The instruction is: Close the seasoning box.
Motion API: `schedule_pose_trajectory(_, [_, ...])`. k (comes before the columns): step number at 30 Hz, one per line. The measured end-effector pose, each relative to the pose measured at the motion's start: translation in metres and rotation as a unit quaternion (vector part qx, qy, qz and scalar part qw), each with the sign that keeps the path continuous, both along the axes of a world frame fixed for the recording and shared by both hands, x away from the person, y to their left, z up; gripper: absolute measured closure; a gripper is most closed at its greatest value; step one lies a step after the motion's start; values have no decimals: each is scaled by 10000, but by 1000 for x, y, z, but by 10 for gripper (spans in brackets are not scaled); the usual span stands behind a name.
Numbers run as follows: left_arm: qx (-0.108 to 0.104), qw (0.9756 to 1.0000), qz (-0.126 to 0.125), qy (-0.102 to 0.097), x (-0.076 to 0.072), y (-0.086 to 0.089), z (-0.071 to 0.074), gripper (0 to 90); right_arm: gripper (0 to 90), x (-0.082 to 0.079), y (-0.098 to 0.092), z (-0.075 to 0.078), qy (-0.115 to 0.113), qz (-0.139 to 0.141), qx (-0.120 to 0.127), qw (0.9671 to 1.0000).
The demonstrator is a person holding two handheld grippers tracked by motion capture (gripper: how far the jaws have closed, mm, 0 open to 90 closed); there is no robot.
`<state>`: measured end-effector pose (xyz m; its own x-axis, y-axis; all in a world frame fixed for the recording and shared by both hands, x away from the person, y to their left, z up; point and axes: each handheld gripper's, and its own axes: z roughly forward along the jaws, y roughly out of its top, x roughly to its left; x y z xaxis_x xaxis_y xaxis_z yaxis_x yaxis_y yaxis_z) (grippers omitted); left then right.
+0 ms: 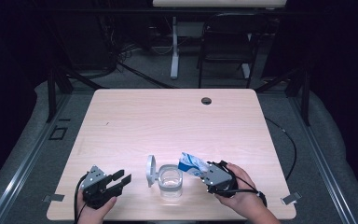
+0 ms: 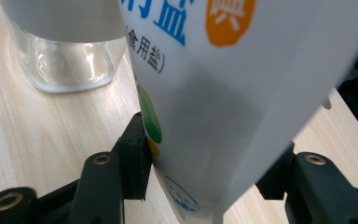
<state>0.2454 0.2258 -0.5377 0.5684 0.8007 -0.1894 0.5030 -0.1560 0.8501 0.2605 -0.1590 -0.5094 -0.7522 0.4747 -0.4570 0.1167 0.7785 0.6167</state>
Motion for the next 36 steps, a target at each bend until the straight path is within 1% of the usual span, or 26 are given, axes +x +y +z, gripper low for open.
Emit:
schedule_pose_trajectory(2, [4,10000,7,3,0,0,0,608,475,0,0,1,6,34,-19,10000])
schedule_pose_trajectory(3, [3,10000,7,3,0,0,1,608,475,0,0,1,13,30,-77,10000])
schedule_pose_trajectory(7, [10,10000,7,-1,0,0,1,608,475,1,1,2,46,54,-166,9998])
schedule_pose_trajectory(9, [6,10000,-7,5,0,1,1,607,475,1,1,3,24,66,-239,9997])
schedule_pose_trajectory(12, [-7,10000,-4,8,0,1,1,608,475,1,1,2,5,67,-254,9997])
schedule_pose_trajectory(15, [-1,10000,-3,3,0,1,1,607,475,1,2,4,18,103,-417,9991])
schedule_pose_trajectory(16, [1,10000,-4,2,0,1,1,608,475,1,2,4,-5,116,-436,9990])
schedule_pose_trajectory(17, [3,10000,-5,2,0,1,1,608,475,1,3,2,-24,118,-381,9992])
schedule_pose_trajectory(18, [3,10000,-7,3,0,1,1,607,475,1,3,4,-10,143,-497,9987])
schedule_pose_trajectory(20, [3,10000,-9,3,0,1,1,608,475,1,4,4,-13,165,-531,9985])
schedule_pose_trajectory(21, [3,10000,-7,4,0,1,1,607,475,0,4,3,-17,183,-491,9986])
schedule_pose_trajectory(23, [14,10000,0,19,0,2,2,607,475,0,5,5,-18,198,-660,9976])
schedule_pose_trajectory(24, [16,10000,4,22,-1,2,2,608,475,0,5,5,-15,211,-696,9973])
schedule_pose_trajectory(25, [13,10000,9,19,-1,2,2,608,475,0,5,4,-22,220,-640,9977])
schedule_pose_trajectory(27, [12,10000,12,16,-1,2,2,607,475,0,6,6,-57,232,-826,9963])
schedule_pose_trajectory(29, [11,10000,9,17,-1,2,2,607,476,0,7,5,-79,236,-803,9965])
schedule_pose_trajectory(32, [5,10000,11,20,-1,2,2,607,476,-1,7,7,-105,242,-884,9957])
schedule_pose_trajectory(34, [7,10000,13,16,-1,2,2,607,476,-1,8,6,-138,244,-868,9958])
schedule_pose_trajectory(35, [3,10000,15,14,-1,2,2,608,476,-1,9,8,-129,255,-998,9946])
schedule_pose_trajectory(36, [1,10000,16,14,-1,2,2,608,476,-1,9,7,-180,239,-1001,9945])
